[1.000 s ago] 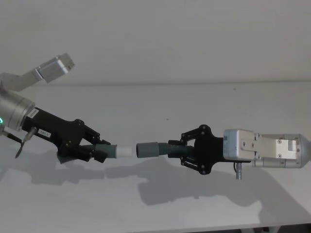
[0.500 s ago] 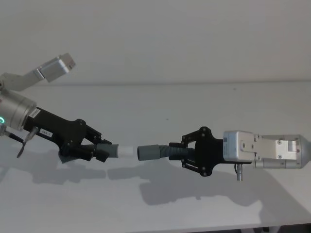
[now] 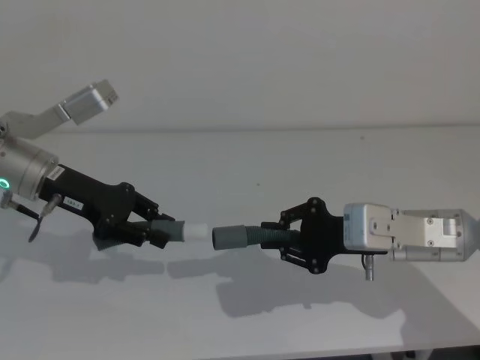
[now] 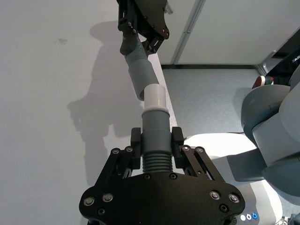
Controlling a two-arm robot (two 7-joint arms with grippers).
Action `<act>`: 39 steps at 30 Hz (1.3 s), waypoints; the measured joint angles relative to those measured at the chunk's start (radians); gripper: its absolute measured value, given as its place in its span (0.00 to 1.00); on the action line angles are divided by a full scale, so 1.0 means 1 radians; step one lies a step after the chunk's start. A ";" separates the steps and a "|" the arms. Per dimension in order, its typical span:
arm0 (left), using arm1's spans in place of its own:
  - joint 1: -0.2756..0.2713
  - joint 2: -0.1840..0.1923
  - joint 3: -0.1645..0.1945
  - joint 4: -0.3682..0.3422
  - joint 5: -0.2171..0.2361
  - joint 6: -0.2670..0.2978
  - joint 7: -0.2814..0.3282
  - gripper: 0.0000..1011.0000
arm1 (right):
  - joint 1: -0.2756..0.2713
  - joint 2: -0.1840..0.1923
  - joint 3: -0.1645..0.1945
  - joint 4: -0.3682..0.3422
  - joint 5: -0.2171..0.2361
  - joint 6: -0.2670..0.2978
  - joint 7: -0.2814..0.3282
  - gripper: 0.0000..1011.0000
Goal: Use both hands to pick up one end of the pipe from the table, align the ends, and insert them.
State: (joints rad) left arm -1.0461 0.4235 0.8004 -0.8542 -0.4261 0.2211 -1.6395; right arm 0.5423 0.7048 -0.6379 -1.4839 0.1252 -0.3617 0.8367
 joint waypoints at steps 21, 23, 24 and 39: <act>-0.018 -0.013 0.019 0.030 -0.013 -0.006 -0.008 0.35 | 0.007 -0.007 0.008 0.027 -0.007 -0.012 -0.008 0.21; -0.018 -0.013 0.021 0.031 -0.015 -0.007 -0.008 0.35 | 0.007 -0.007 0.009 0.028 -0.007 -0.013 -0.009 0.21; -0.019 -0.014 0.021 0.031 -0.015 -0.007 -0.008 0.35 | 0.007 -0.007 0.009 0.028 -0.007 -0.013 -0.009 0.21; -0.022 -0.017 0.032 0.037 -0.028 -0.009 -0.003 0.35 | 0.006 -0.009 0.012 0.030 -0.002 -0.016 -0.009 0.21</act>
State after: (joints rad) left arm -1.0679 0.4065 0.8320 -0.8176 -0.4538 0.2121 -1.6421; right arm 0.5485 0.6958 -0.6257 -1.4535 0.1236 -0.3775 0.8281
